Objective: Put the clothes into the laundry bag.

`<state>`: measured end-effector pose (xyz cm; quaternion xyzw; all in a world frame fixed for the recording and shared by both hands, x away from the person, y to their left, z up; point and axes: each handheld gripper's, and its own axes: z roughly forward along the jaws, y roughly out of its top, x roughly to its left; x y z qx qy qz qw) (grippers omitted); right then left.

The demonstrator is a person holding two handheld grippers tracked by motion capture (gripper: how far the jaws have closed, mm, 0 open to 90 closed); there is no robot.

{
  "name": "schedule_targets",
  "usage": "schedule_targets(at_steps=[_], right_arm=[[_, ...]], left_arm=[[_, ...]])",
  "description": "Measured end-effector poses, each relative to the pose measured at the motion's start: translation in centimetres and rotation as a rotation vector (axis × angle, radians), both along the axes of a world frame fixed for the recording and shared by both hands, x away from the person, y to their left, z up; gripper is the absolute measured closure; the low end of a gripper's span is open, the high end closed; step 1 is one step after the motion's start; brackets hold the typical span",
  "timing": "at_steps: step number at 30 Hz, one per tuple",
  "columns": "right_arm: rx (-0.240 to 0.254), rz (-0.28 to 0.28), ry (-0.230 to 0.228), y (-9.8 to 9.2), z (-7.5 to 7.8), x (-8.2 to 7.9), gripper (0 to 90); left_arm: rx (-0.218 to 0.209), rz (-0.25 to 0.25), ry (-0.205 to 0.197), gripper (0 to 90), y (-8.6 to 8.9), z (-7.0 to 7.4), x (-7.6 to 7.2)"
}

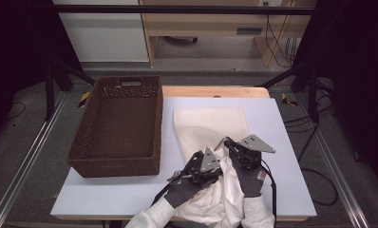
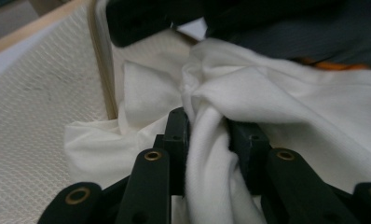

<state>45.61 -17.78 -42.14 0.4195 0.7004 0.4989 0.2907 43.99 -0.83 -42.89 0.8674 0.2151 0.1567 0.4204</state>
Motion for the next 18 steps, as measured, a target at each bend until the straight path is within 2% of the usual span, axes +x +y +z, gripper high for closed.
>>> schedule_targets(at_steps=[2, 4, 7, 10, 12, 15, 18], right_arm=[[-0.007, 0.007, -0.001, 0.2, 0.1, -0.1, 86.5], [-0.017, 0.013, -0.004, 0.3, 0.1, -0.1, 86.5], [-0.015, 0.011, 0.000, 0.2, 0.1, -0.1, 86.5], [-0.008, 0.007, 0.002, -0.2, 0.0, -0.1, 86.5], [0.000, 0.005, 0.006, -0.5, 0.0, -0.2, 86.5], [-0.006, 0.001, 0.008, -0.7, -0.1, -0.3, 86.5], [-0.012, 0.006, 0.012, -0.5, -0.1, -0.3, 86.4]], left_arm=[[0.045, 0.023, 0.032, 65.1, -0.7, -1.4, 1.3], [0.023, 0.038, 0.086, 58.7, -0.6, -1.7, 2.1], [0.021, 0.041, 0.077, 50.8, -0.4, -1.5, 1.9], [-0.046, 0.041, 0.105, 35.9, 0.9, -0.6, 1.1], [-0.076, 0.040, 0.092, 27.8, 2.3, 0.3, 0.4], [-0.080, 0.077, 0.046, 21.1, 4.9, 1.5, -0.3], [-0.076, 0.125, 0.069, 17.9, 7.0, 1.3, -0.1]])
